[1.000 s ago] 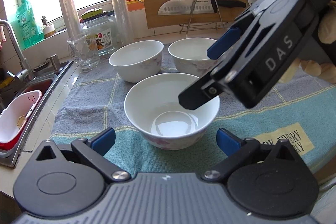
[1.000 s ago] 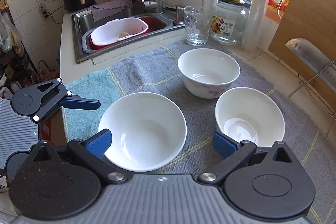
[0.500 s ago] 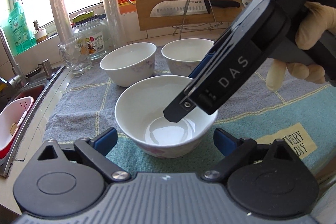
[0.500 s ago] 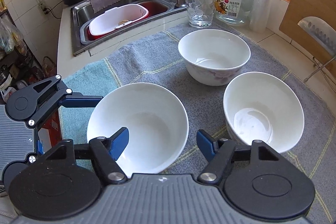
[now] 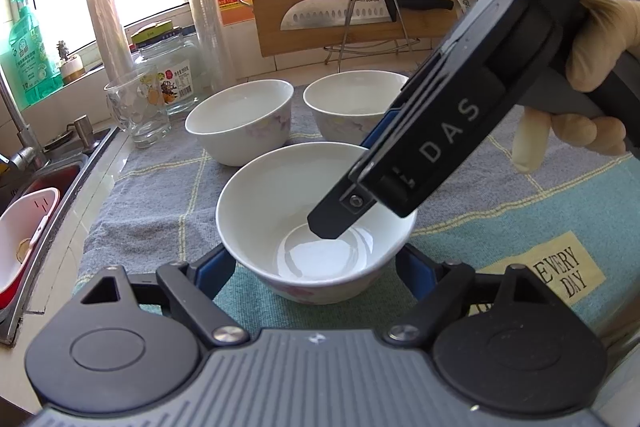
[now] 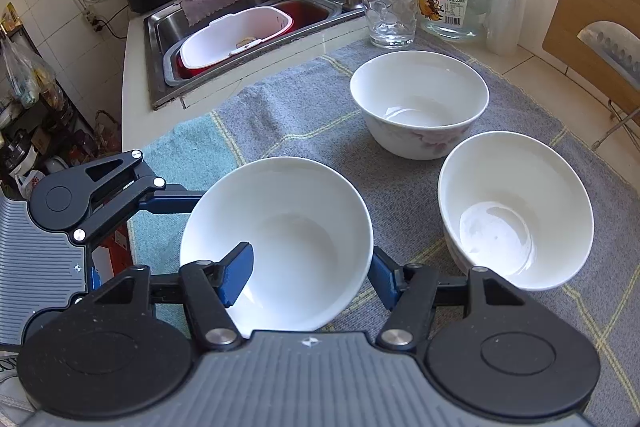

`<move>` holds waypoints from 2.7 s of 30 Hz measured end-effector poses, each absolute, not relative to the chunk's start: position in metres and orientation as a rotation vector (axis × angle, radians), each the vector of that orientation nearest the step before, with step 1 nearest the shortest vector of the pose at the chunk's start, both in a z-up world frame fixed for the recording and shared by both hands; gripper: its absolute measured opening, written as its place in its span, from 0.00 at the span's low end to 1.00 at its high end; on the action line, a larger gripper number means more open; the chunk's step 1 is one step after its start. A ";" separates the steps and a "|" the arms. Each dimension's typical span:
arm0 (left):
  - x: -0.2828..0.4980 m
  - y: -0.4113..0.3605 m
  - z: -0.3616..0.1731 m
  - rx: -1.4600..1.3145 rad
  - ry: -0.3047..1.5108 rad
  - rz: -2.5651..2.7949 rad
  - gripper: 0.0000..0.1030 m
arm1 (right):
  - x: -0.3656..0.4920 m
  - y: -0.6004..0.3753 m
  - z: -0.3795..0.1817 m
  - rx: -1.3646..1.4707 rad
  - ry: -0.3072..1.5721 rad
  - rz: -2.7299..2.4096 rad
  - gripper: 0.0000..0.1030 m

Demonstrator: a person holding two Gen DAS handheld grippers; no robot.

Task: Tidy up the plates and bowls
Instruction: 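Lift the white bowl with the right tool and carry it toward the other bowls, then set the bowl down beside the other bowls and open the right tool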

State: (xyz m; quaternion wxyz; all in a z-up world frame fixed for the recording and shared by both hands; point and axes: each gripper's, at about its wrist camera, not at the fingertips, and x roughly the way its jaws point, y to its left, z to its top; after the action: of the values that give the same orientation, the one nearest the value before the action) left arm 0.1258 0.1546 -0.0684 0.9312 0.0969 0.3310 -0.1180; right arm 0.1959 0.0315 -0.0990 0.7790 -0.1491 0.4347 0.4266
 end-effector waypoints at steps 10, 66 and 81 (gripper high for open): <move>0.124 0.142 -0.055 0.205 0.665 -0.291 0.84 | 0.189 0.013 -0.088 -0.298 0.927 0.892 0.66; 0.122 0.027 -0.056 0.248 0.679 -0.677 0.87 | 0.136 -0.140 -0.080 -0.201 0.931 0.574 1.00; 0.114 0.056 -0.051 0.231 0.690 -0.579 0.90 | 0.152 -0.113 -0.049 -0.372 0.763 0.492 1.00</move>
State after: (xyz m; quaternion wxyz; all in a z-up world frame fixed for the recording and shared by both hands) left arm 0.1144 0.0557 -0.0514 0.8938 0.1114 0.3329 -0.2791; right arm 0.1519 -0.1134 -0.0490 0.8821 -0.1784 0.3663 0.2361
